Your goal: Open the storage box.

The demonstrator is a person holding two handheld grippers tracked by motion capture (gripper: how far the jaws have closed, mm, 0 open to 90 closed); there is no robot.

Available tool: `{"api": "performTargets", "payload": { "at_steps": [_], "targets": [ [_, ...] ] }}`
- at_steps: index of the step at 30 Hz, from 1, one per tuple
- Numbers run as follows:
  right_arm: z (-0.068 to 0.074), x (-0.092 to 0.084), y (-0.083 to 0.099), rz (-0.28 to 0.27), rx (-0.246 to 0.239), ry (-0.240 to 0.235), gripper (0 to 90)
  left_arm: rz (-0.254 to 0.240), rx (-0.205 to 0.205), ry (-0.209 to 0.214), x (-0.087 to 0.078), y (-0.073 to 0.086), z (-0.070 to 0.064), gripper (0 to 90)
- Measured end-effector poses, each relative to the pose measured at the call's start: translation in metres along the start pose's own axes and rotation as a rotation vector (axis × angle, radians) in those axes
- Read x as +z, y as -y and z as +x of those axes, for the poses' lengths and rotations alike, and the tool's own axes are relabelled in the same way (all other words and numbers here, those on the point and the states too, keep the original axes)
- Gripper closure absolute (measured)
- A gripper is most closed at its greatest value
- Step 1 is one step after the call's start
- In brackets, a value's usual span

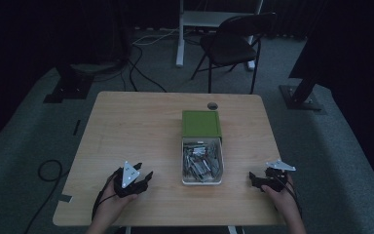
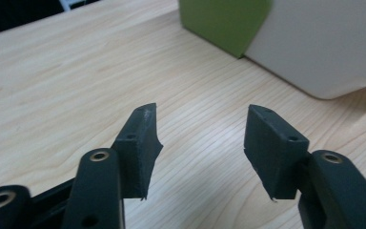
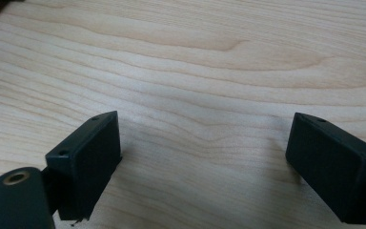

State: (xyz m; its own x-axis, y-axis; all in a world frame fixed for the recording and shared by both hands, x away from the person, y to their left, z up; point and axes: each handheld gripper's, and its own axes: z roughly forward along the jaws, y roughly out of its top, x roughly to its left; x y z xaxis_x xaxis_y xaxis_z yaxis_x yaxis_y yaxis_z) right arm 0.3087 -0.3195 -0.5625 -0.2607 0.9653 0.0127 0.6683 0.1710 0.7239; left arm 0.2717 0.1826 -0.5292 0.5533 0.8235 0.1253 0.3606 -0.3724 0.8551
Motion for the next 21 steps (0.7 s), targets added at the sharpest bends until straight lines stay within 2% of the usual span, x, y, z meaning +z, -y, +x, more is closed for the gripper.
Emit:
{"api": "performTargets", "payload": {
  "at_steps": [5, 9, 11, 14, 16, 18, 21],
  "targets": [
    [0.000, 0.000, 0.000, 0.000, 0.000, 0.000, 11.1, 0.010, -0.086, -0.029, -0.005, 0.002, 0.015, 36.6],
    [0.000, 0.000, 0.000, 0.000, 0.000, 0.000, 11.1, 0.046, -0.113, -0.041, -0.007, 0.005, 0.024, 31.8],
    [0.000, 0.000, 0.000, 0.000, 0.000, 0.000, 11.1, 0.046, -0.127, -0.040, -0.007, 0.007, 0.028, 31.0],
    [0.000, 0.000, 0.000, 0.000, 0.000, 0.000, 11.1, 0.038, -0.154, -0.060, -0.009, 0.008, 0.032, 27.6],
    [0.000, 0.000, 0.000, 0.000, 0.000, 0.000, 11.1, 0.056, -0.153, -0.062, -0.009, 0.008, 0.035, 23.2],
    [0.000, 0.000, 0.000, 0.000, 0.000, 0.000, 11.1, 0.054, -0.143, -0.087, -0.009, 0.010, 0.037, 18.9],
    [0.000, 0.000, 0.000, 0.000, 0.000, 0.000, 11.1, 0.083, -0.113, -0.131, -0.010, 0.012, 0.040, 16.0]
  ]
}}
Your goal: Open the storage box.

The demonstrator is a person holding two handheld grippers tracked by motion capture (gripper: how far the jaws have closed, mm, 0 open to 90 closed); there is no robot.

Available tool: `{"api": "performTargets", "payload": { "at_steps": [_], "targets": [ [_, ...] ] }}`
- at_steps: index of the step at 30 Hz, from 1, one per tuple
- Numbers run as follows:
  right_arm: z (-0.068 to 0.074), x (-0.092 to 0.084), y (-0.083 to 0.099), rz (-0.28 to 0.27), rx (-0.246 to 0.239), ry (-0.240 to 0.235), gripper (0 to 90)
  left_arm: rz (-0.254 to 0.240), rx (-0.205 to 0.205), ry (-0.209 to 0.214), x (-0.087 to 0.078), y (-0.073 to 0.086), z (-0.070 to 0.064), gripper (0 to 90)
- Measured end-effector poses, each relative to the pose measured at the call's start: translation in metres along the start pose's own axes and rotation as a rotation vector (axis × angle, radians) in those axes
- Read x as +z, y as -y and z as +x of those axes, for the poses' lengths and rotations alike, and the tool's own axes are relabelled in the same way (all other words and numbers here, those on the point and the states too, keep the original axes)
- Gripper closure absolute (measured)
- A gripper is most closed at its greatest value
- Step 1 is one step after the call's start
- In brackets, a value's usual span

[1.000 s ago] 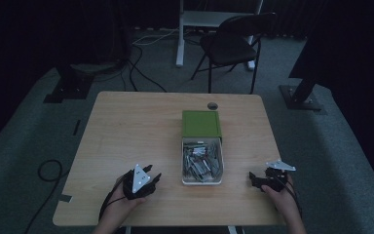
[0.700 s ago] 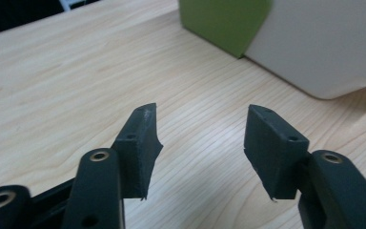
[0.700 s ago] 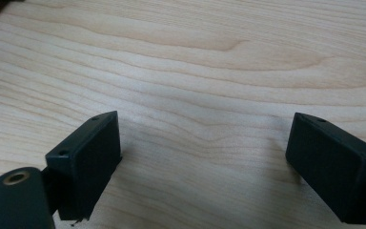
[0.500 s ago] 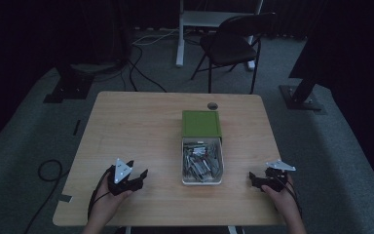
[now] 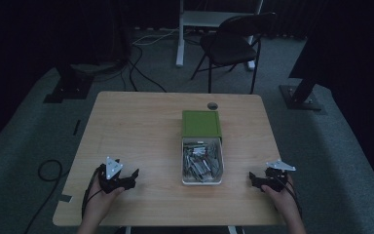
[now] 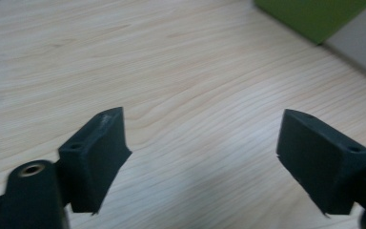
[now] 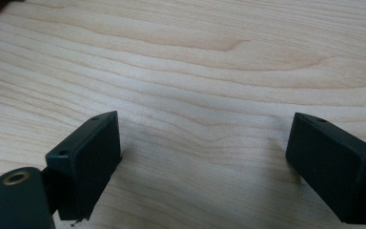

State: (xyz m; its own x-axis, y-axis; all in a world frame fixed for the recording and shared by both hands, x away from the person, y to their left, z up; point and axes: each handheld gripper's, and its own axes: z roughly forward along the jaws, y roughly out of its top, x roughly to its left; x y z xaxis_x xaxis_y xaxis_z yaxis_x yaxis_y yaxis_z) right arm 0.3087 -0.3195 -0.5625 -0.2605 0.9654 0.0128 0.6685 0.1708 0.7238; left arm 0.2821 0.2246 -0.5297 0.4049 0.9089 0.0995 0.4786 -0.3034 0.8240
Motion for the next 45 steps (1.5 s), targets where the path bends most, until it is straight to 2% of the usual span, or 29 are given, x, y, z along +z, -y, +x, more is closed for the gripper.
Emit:
{"api": "performTargets", "payload": {
  "at_steps": [4, 7, 11, 12, 19, 22, 24, 32, 35, 37, 39, 45],
  "targets": [
    [0.000, 0.000, 0.000, 0.000, 0.000, 0.000, 11.1, 0.014, -0.014, -0.025, 0.000, 0.003, 0.005, 14.8],
    [0.000, 0.000, 0.000, 0.000, 0.000, 0.000, 11.1, 0.020, -0.016, -0.035, 0.000, 0.004, 0.008, 9.8],
    [0.000, 0.000, 0.000, 0.000, 0.000, 0.000, 11.1, 0.029, -0.048, -0.095, -0.001, 0.007, 0.016, 9.8],
    [0.000, 0.000, 0.000, 0.000, 0.000, 0.000, 11.1, 0.024, -0.067, -0.111, -0.002, 0.007, 0.019, 9.8],
    [0.000, 0.000, 0.000, 0.000, 0.000, 0.000, 11.1, 0.034, -0.136, -0.139, -0.008, 0.012, 0.035, 9.8],
    [0.000, 0.000, 0.000, 0.000, 0.000, 0.000, 11.1, 0.066, -0.179, -0.157, -0.008, 0.016, 0.042, 9.8],
    [0.000, 0.000, 0.000, 0.000, 0.000, 0.000, 11.0, 0.083, -0.185, -0.169, -0.008, 0.018, 0.044, 9.8],
    [0.000, 0.000, 0.000, -0.001, 0.001, 0.001, 11.0, 0.116, -0.219, -0.179, -0.005, 0.025, 0.050, 9.8],
    [0.000, 0.001, 0.000, -0.001, 0.001, 0.002, 11.0, 0.120, -0.241, -0.166, -0.004, 0.027, 0.051, 9.8],
    [0.000, 0.001, 0.000, -0.001, 0.002, 0.002, 11.0, 0.120, -0.241, -0.166, -0.004, 0.027, 0.051, 9.8],
    [0.000, 0.001, 0.000, -0.001, 0.001, 0.002, 11.0, 0.140, -0.220, -0.172, -0.001, 0.029, 0.052, 9.8],
    [0.000, 0.001, 0.000, -0.001, 0.001, 0.002, 11.0, 0.165, -0.216, -0.159, 0.004, 0.032, 0.050, 9.8]
  ]
}}
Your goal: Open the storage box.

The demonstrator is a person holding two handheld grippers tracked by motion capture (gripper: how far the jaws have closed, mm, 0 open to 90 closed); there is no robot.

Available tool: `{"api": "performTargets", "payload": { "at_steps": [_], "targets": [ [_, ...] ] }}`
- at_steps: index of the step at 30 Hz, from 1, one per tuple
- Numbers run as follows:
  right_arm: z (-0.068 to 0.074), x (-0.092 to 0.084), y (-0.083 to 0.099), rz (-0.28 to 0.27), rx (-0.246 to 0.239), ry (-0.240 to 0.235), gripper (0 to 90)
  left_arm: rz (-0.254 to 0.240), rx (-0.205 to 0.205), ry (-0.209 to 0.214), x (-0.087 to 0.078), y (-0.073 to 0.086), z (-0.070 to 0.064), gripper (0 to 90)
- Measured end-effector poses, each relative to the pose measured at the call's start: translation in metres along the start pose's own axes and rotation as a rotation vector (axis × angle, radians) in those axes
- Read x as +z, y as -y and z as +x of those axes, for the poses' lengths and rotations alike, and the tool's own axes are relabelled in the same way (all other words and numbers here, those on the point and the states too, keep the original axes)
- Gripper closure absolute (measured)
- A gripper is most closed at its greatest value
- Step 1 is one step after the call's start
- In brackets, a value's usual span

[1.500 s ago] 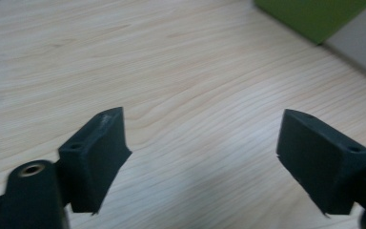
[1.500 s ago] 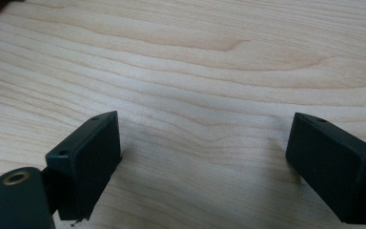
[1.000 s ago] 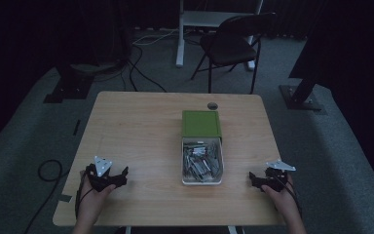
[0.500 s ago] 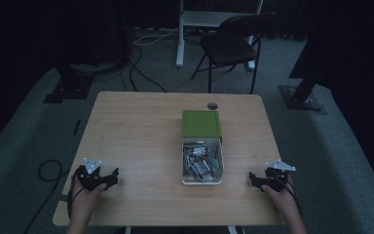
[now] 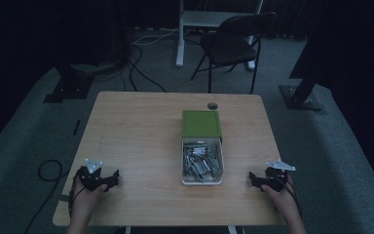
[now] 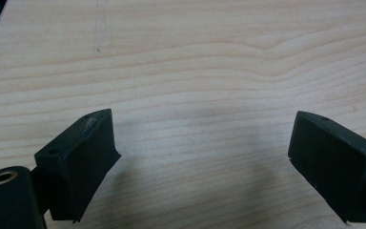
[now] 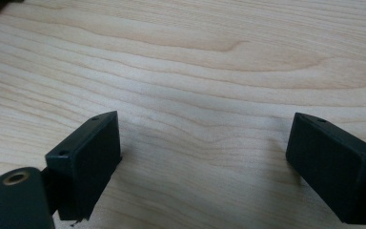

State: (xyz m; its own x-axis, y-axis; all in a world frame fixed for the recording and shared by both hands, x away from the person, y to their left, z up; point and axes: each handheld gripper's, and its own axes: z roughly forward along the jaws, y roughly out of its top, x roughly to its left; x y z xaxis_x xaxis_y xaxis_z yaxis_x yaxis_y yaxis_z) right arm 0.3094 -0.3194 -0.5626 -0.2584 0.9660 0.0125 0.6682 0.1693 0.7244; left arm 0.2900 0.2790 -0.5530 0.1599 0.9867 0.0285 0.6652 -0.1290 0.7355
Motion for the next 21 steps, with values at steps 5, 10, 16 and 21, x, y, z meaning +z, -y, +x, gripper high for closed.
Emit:
{"api": "performTargets", "payload": {
  "at_steps": [5, 10, 16, 21],
  "targets": [
    [0.0000, 0.0000, 0.0000, 0.000, 0.000, 0.000, 11.0, 0.006, 0.004, -0.003, 0.0015, 0.0005, -0.0003, 9.8],
    [0.0000, 0.0000, 0.0000, 0.000, 0.001, -0.001, 11.0, 0.034, 0.031, -0.006, 0.0024, 0.0010, -0.0026, 9.8],
    [-0.0001, 0.0001, 0.0000, 0.000, 0.001, -0.001, 11.0, 0.047, -0.012, 0.008, 0.0033, 0.0009, -0.0016, 9.8],
    [-0.0001, 0.0001, -0.0001, 0.000, 0.000, -0.001, 11.0, 0.047, -0.012, 0.008, 0.0034, 0.0009, -0.0015, 9.8]
  ]
}}
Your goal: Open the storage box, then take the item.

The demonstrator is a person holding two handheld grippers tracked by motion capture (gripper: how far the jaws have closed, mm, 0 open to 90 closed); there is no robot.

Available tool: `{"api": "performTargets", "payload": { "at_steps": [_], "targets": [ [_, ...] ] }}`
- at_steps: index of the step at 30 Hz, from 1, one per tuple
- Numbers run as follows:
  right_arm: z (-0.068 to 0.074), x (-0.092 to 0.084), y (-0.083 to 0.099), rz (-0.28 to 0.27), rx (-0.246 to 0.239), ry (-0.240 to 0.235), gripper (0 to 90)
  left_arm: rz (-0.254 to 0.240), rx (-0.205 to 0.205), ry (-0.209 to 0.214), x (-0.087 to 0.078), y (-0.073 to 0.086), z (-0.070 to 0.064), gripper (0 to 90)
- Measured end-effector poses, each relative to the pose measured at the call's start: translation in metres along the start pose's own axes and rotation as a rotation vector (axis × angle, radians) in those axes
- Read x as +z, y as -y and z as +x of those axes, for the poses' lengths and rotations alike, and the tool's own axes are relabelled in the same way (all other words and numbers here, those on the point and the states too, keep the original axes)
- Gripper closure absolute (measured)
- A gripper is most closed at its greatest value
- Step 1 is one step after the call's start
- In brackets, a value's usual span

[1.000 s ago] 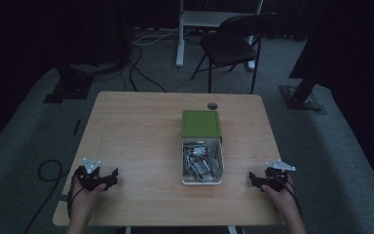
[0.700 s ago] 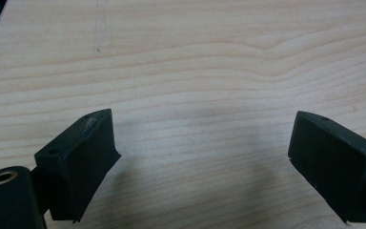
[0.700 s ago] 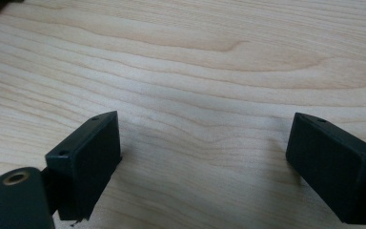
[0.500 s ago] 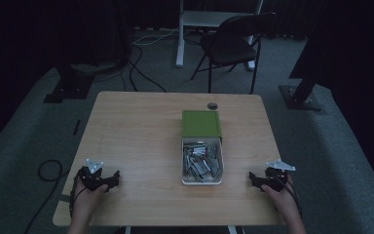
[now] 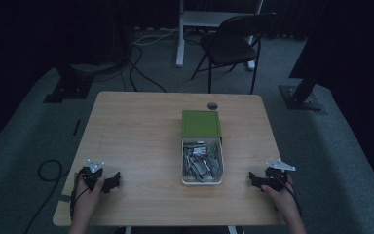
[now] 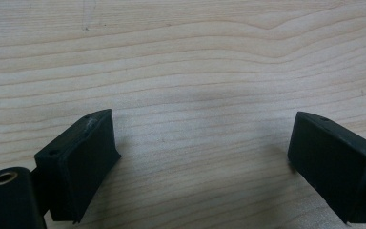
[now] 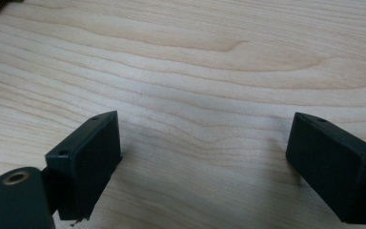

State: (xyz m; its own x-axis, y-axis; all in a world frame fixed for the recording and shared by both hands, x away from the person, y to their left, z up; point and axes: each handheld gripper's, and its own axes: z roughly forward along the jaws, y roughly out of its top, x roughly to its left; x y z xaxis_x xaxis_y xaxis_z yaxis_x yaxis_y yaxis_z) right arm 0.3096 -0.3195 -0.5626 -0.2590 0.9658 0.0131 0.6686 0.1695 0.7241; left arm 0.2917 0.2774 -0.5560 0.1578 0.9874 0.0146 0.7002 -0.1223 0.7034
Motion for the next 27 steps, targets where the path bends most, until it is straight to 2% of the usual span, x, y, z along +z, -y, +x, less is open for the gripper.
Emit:
{"api": "performTargets", "payload": {
  "at_steps": [17, 20, 27],
  "targets": [
    [0.0000, -0.0001, -0.0001, -0.002, 0.000, 0.001, 11.2, -0.001, -0.008, -0.003, 0.0011, -0.0009, -0.0002, 9.4],
    [0.0002, -0.0014, 0.0005, -0.011, 0.020, 0.005, 12.1, -0.001, -0.008, -0.003, 0.0012, -0.0010, -0.0003, 9.4],
    [0.0037, -0.0053, -0.0035, -0.027, 0.024, 0.000, 12.1, -0.001, -0.008, -0.003, 0.0012, -0.0010, -0.0003, 9.4]
  ]
}}
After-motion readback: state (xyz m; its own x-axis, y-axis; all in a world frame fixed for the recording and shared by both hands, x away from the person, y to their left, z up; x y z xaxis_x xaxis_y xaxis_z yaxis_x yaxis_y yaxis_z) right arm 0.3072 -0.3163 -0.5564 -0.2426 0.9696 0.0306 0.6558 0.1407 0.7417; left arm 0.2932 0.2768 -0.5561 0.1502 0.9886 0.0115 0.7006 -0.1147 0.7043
